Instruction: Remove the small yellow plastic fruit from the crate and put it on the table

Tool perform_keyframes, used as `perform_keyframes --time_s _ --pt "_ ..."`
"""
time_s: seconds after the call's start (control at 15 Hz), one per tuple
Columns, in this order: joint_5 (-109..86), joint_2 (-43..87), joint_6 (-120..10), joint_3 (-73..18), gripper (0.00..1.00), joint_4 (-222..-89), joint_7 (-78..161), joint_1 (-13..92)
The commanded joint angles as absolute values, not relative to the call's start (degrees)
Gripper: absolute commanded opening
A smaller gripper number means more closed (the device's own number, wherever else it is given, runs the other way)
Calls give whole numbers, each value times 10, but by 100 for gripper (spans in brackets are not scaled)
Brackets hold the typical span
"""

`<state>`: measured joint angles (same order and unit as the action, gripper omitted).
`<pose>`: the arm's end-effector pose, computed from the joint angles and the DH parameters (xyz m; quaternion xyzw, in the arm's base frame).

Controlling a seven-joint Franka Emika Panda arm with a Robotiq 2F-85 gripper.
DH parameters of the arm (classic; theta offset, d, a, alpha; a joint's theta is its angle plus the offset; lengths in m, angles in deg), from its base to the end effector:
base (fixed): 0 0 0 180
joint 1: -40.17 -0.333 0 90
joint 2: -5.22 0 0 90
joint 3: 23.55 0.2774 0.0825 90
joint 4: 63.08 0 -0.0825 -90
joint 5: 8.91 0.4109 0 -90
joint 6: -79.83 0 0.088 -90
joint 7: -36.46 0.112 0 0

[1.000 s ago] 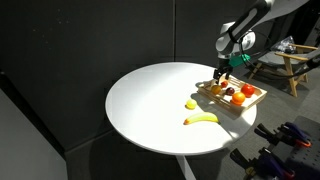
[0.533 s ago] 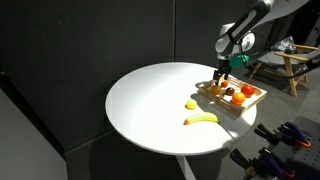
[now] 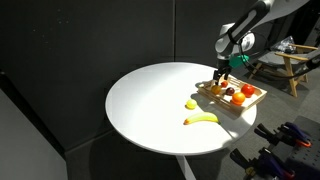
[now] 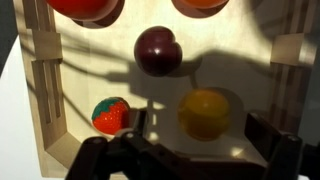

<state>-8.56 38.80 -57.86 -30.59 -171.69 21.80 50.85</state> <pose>0.5893 -0.1896 0.1285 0.9986 -0.0201 -0.0446 0.0207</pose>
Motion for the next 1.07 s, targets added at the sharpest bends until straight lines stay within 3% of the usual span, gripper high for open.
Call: perform_keyframes --time_s 0.0,1.0 --pt "-92 388 -582 -294 100 -1714 217 519" --pt "-95 420 -606 -284 100 -1691 207 522"
